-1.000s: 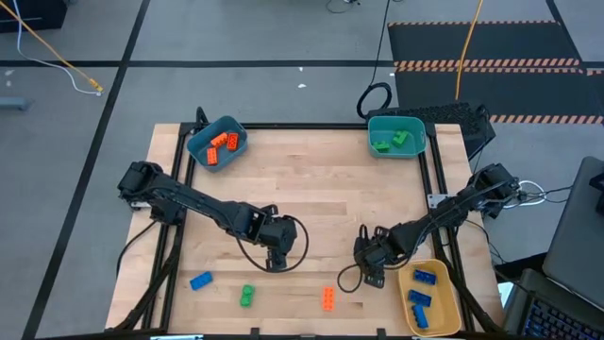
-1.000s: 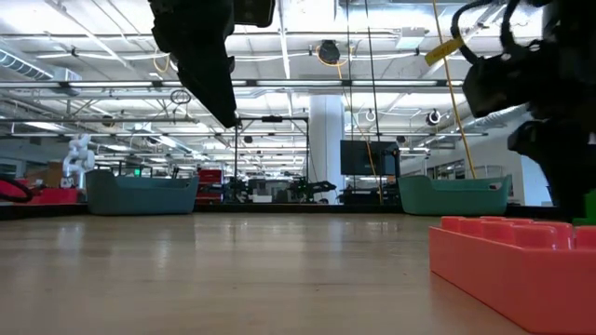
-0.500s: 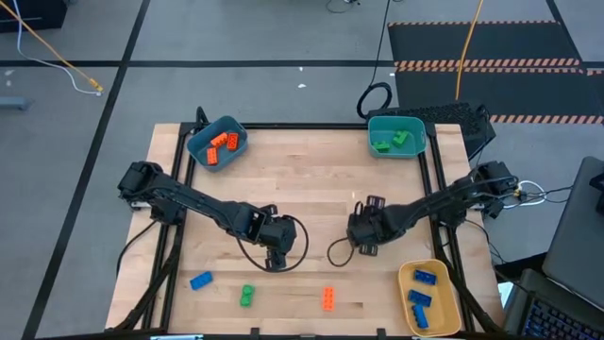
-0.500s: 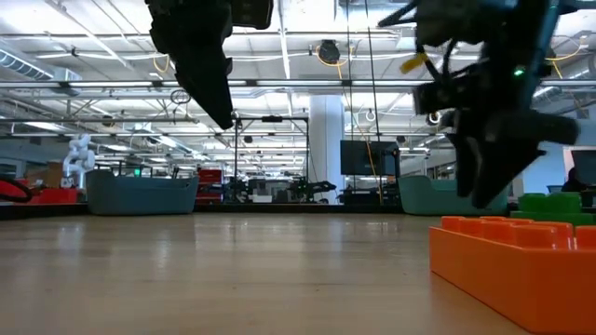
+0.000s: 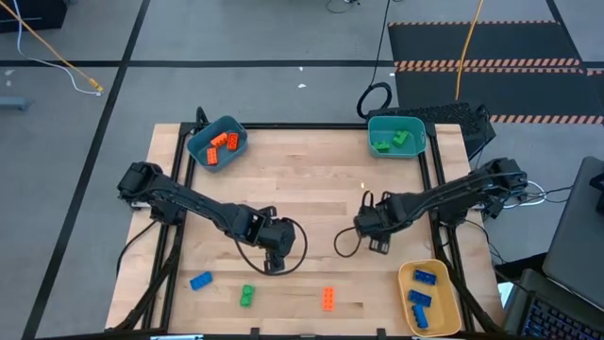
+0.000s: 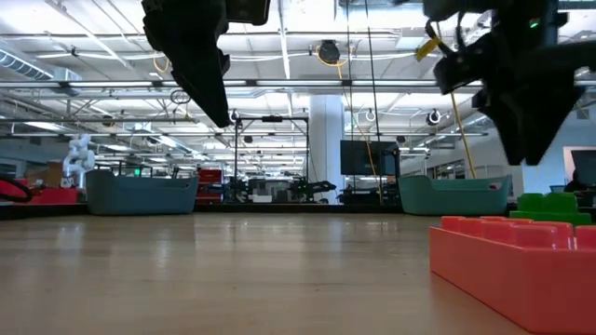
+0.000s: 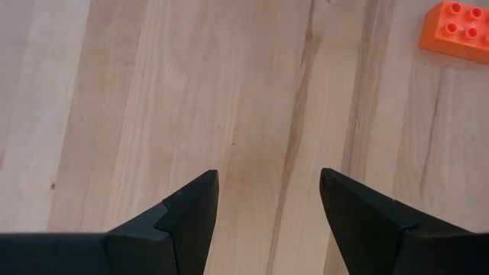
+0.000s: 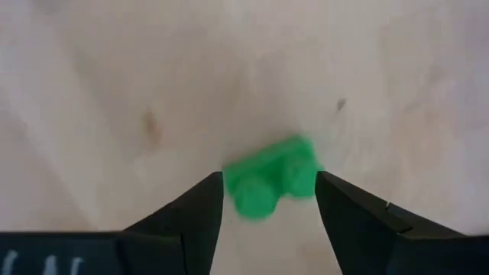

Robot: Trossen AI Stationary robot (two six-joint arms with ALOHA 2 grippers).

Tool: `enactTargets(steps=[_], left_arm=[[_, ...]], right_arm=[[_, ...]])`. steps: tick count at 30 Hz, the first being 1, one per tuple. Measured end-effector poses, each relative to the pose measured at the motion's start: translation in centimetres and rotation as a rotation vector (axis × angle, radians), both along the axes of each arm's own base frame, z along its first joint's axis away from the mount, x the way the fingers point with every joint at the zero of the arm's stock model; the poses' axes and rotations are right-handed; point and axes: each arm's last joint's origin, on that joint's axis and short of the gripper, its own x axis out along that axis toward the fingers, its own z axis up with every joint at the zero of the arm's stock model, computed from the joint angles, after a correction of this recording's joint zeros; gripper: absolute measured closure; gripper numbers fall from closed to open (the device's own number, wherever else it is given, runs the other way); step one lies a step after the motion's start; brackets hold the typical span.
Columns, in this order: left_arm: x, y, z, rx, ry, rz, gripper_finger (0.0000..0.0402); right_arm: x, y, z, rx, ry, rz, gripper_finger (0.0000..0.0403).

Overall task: Sort & place blocks by color
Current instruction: Put the right green game piece into the light blue bin

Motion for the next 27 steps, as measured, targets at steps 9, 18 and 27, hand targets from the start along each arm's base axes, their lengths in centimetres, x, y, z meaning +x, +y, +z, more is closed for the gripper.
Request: enactTargets(steps=[9, 18, 27], left_arm=[[-0.1, -0.3, 0.0, 0.004, -0.004, -0.007, 0.0170], [-0.1, -0.5, 0.0, 0.001, -0.010, -0.007, 0.0170], [-0.1, -0.6, 0.0, 0.002, -0.010, -0.011, 0.0170]], right_arm=[[-2.2, -0.2, 1.0, -0.081, 0.096, -0.286, 0.0201], [-1.3, 0.1, 0.8, -0.039, -0.001, -0.330, 0.0201], [-2.2, -0.1, -1.3, -0.035, 0.034, -0.511, 0.0201]])
